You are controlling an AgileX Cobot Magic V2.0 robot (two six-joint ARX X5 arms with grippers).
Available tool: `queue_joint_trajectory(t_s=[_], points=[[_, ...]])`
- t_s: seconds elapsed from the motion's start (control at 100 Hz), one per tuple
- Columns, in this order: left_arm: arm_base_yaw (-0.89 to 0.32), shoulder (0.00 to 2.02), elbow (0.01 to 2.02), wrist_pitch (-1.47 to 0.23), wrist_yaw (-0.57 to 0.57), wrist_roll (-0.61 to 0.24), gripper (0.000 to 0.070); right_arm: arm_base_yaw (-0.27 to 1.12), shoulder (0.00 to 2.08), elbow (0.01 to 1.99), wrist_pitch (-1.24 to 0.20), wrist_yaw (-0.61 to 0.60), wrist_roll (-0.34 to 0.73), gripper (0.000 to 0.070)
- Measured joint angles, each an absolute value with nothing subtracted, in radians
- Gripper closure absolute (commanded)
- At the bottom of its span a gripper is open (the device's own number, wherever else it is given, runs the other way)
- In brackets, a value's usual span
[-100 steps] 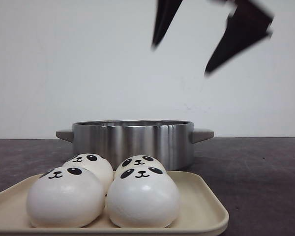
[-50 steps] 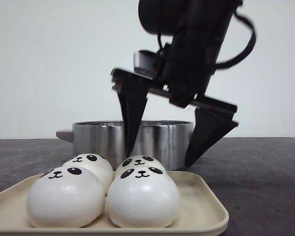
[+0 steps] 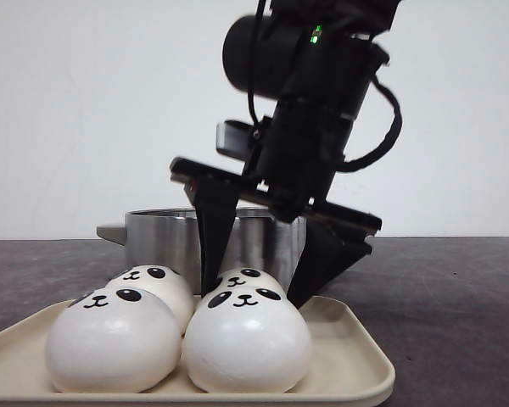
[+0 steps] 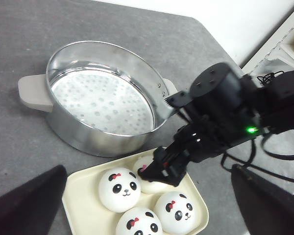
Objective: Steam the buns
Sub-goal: 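Lower the right gripper and grasp the farther panda bun nearest it, then lift the bun with the right gripper, lower it into the steamer, open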
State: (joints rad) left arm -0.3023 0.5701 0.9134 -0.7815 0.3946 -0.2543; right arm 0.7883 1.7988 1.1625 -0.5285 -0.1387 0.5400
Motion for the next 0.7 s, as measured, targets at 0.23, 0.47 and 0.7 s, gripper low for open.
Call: queue_joint_trajectory(t_s=[0.23, 0.47, 0.7], points=[[-0.319, 0.570, 0.913, -0.783, 0.395, -0.254, 0.0000, 0.791, 1.806, 1.168, -0.539, -0.133, 0.548, 0.0693], [-0.323, 0.570, 0.913, -0.791, 0.391, -0.254, 0.0000, 0.812, 1.749, 1.176, -0.590, -0.149, 0.549, 0.0693], [-0.323, 0.570, 0.913, -0.789, 0.390, -0.254, 0.0000, 0.894, 1.545, 1.308, -0.619, -0.221, 0.541, 0.0693]])
